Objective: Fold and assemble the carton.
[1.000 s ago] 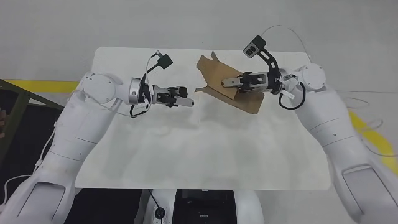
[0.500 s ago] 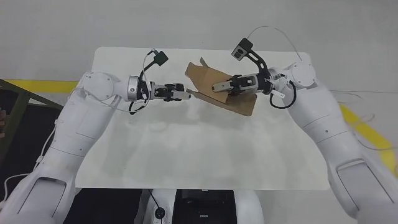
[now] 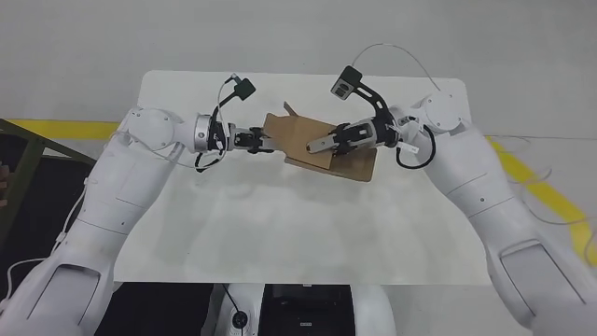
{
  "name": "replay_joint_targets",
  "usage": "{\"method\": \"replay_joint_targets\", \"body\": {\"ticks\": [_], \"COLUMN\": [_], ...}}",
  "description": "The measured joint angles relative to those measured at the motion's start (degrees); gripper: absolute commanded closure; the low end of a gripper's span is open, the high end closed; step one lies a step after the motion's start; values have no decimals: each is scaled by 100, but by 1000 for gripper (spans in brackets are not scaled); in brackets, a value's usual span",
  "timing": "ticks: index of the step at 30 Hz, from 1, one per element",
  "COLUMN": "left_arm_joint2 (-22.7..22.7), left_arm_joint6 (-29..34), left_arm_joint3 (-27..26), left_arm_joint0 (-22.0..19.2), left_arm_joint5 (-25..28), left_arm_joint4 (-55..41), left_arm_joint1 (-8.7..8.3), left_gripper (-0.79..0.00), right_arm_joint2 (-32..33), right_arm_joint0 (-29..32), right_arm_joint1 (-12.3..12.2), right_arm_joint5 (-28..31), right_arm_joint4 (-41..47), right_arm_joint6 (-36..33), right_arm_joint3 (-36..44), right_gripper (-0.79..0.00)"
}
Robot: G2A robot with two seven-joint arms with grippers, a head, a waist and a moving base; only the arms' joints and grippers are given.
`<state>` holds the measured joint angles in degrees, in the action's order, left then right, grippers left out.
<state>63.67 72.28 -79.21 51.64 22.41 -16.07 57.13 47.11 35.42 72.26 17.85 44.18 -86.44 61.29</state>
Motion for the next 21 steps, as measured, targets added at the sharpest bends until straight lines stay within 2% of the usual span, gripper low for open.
{"method": "replay_joint_targets", "body": {"ticks": [21], "left_arm_joint2": [-149], "left_arm_joint6": [-19], "left_arm_joint3": [-47], "left_arm_joint0": [-68], "left_arm_joint5": [15], "left_arm_joint4": [-20], "left_arm_joint1": [16], "left_gripper": [-785], "right_arm_joint2": [155], "right_arm_joint0": [114], "right_arm_joint1": [-4], "right_arm_joint5": [-40], "right_arm_joint4": [-74], "right_arm_joint6": [-41], "right_arm_joint3": [116], "right_gripper": [0]}}
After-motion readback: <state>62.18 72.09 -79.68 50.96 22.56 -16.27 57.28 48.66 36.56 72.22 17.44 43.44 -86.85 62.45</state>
